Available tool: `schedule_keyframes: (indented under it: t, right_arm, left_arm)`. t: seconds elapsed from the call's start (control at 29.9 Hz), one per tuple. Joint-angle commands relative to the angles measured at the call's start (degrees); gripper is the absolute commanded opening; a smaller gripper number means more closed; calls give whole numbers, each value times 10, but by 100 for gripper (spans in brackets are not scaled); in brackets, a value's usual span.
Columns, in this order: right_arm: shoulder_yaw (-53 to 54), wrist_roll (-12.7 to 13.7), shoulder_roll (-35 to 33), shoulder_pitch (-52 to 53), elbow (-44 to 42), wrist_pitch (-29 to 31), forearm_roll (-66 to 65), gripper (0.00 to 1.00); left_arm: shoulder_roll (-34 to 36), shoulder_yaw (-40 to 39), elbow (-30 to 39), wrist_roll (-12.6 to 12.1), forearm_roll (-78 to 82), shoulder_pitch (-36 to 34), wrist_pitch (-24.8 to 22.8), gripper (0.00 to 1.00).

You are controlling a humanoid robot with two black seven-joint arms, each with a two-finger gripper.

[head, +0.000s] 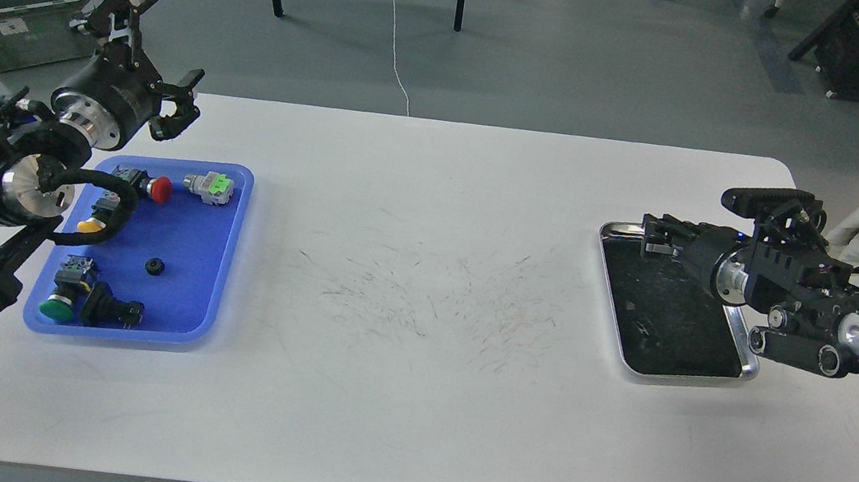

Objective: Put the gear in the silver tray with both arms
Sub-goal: 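Carry the gear over the silver tray and open the right gripper, then withdraw the right gripper up from the silver tray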

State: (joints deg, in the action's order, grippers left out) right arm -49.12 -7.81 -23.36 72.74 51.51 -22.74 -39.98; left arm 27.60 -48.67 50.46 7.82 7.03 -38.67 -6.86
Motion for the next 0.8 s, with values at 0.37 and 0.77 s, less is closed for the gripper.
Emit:
schedule_keyframes:
  t: [0.37, 0.77]
  right_arm:
    - [29, -1, 7, -114, -81, -53, -5, 2]
    - [51, -1, 72, -137, -128, -53, -5, 7]
  left_arm:
    - [-6, 2, 0, -1, 6, -1, 1, 98]
    - [-6, 2, 0, -1, 6, -1, 1, 98]
